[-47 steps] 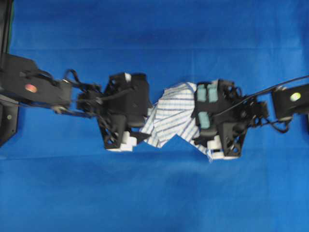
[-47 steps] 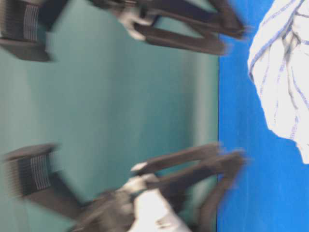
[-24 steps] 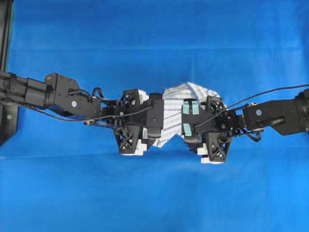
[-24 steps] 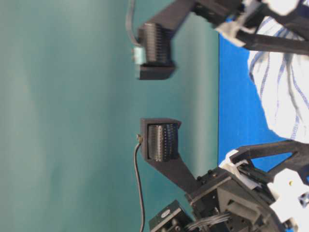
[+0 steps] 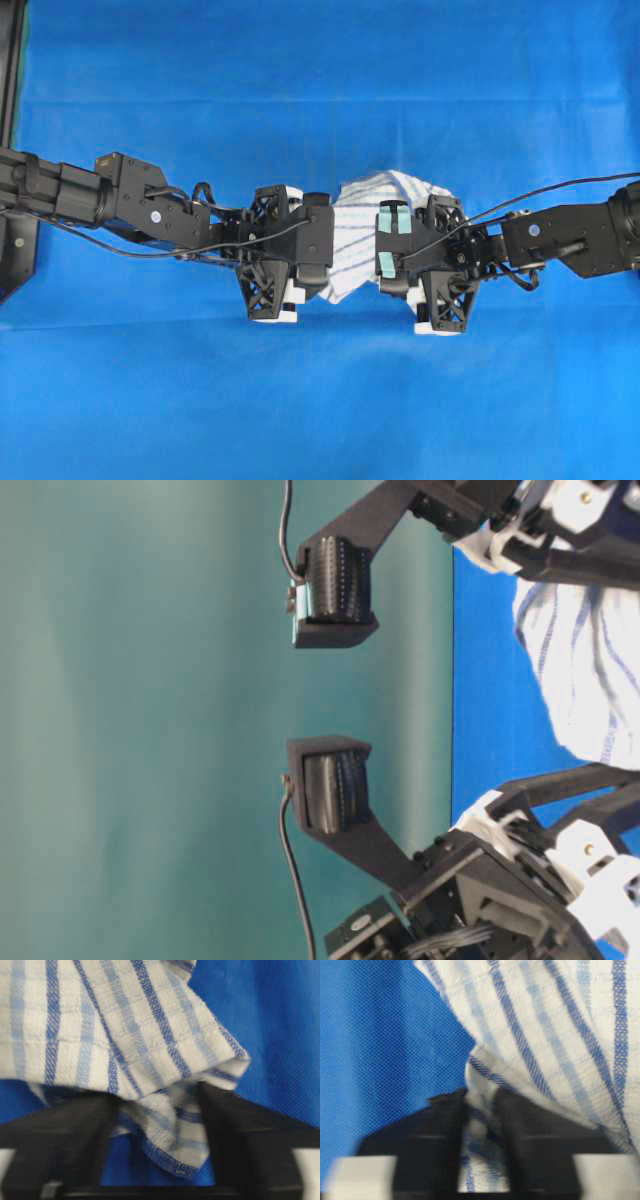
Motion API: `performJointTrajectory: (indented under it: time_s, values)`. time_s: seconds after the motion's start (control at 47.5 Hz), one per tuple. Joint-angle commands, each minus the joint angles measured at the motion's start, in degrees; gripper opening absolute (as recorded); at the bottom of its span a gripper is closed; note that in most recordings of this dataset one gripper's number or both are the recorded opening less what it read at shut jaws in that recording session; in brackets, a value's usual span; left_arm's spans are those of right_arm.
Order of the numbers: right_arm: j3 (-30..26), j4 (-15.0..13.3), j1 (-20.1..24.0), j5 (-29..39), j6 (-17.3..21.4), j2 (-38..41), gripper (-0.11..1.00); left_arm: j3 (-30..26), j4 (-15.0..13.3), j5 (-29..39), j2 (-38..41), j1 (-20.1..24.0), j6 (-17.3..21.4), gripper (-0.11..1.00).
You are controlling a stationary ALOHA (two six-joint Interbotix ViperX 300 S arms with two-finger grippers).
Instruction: Lift the towel with both arms.
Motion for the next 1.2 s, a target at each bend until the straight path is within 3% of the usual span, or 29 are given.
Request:
performJointTrajectory:
  time_s: [0.0, 0.063, 0.147, 0.505, 1.011, 1.179]
  values:
    - [-0.35, -0.18, -0.09, -0.09, -0.18, -0.7, 0.2, -0.7, -0.09, 2.02, -0.62, -0.18, -0.09, 0.38]
    - [-0.44, -0.18, -0.18, 0.35, -0.18, -0.79, 0.04, -0.7, -0.09, 2.81, -0.7, -0.18, -0.09, 0.21]
    - [-0.53, -0.26, -0.18, 0.88, -0.18, -1.05, 0.03, -0.79, -0.09, 3.96, -1.23, -0.09, 0.0, 0.06]
    - [-2.99, -0.79, -0.88, 3.25, -0.7, -9.58, 0.03, -3.87, -0.09, 17.31, -10.81, 1.58, -0.26, 0.06]
    - [-18.37, -10.2, -2.37, 26.54, -0.88, -24.26, 0.03, -12.39, 0.18, 34.89, -28.74, 4.31, -0.26, 0.06]
    - [-23.29, -11.6, -2.37, 30.23, -1.05, -26.72, 0.03, -17.49, 0.53, 42.8, -33.4, 4.39, -0.35, 0.06]
